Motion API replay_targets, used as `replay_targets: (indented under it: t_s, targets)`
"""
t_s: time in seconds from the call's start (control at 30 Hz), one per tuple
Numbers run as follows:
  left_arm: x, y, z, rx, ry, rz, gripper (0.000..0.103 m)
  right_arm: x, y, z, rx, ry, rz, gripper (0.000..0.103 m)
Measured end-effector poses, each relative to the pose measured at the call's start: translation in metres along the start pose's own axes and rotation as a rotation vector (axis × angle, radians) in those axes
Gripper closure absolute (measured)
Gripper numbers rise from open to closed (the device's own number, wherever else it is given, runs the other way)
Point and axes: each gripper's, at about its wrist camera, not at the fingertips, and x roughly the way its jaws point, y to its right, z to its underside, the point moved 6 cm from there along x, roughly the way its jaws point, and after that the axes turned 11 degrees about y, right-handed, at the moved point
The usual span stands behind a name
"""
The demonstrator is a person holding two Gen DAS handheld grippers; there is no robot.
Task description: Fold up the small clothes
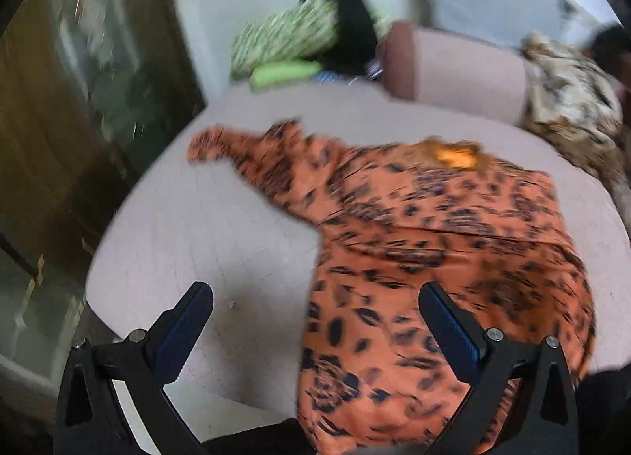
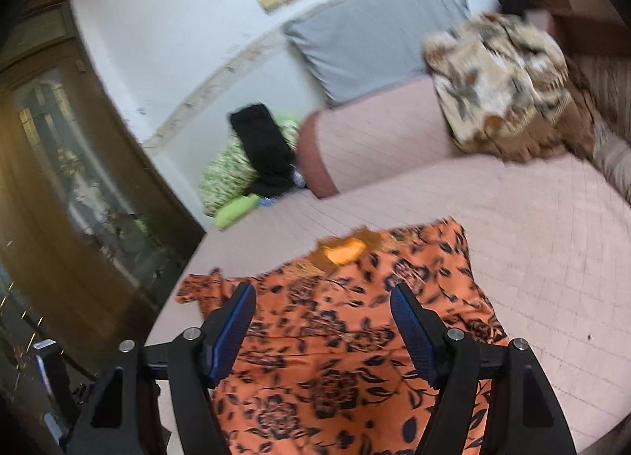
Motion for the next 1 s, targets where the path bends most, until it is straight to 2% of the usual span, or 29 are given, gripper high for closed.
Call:
replay_targets:
  t_s: [0.1, 0.17, 0.3, 0.47, 0.5, 0.6, 0.7, 0.87, 0.93, 1.0]
  targets:
    - [0.042, -0.049, -0.003, -0.125, -0.067, -0.044, 0.000, 0.038, 0.026, 0.012, 0.026, -0.052, 0.021, 0.029]
    - [0.073, -0.095, -0.008, -0.231, -0.110, -0.101, 0.000, 0.061, 0.038, 0.018, 0.037, -0.079, 0.027, 0.029]
    - [0.118, -0.166, -0.026, -0.402, -0.147, -0.185, 0.000, 0.109, 0.057, 0.033, 0.083, -0.117, 0.016, 0.029]
    - [0.167, -0.201, -0.072, -0.425, -0.165, -0.209, 0.000, 0.145, 0.074, 0.051, 0.099, -0.177, 0.026, 0.029]
    - [0.179, -0.207, -0.082, -0.437, -0.162, -0.218, 0.000, 0.149, 0.075, 0.050, 0.111, -0.186, 0.006, 0.029]
    - [0.214, -0.222, -0.107, -0.527, -0.149, -0.223, 0.000, 0.151, 0.074, 0.045, 0.074, -0.162, 0.001, 0.029]
    - [0.257, -0.233, -0.115, -0.631, -0.174, -0.221, 0.000, 0.157, 0.077, 0.049, 0.068, -0.171, 0.013, 0.029]
    - [0.315, -0.241, -0.116, -0.739, -0.203, -0.180, 0.019, 0.175, 0.081, 0.063, 0.032, -0.226, 0.040, 0.029]
    - [0.332, -0.245, -0.115, -0.798, -0.198, -0.150, 0.031, 0.178, 0.083, 0.064, 0.019, -0.226, 0.044, 0.029]
    - [0.347, -0.248, -0.116, -0.840, -0.201, -0.119, 0.038, 0.181, 0.085, 0.065, 0.008, -0.220, 0.059, 0.029]
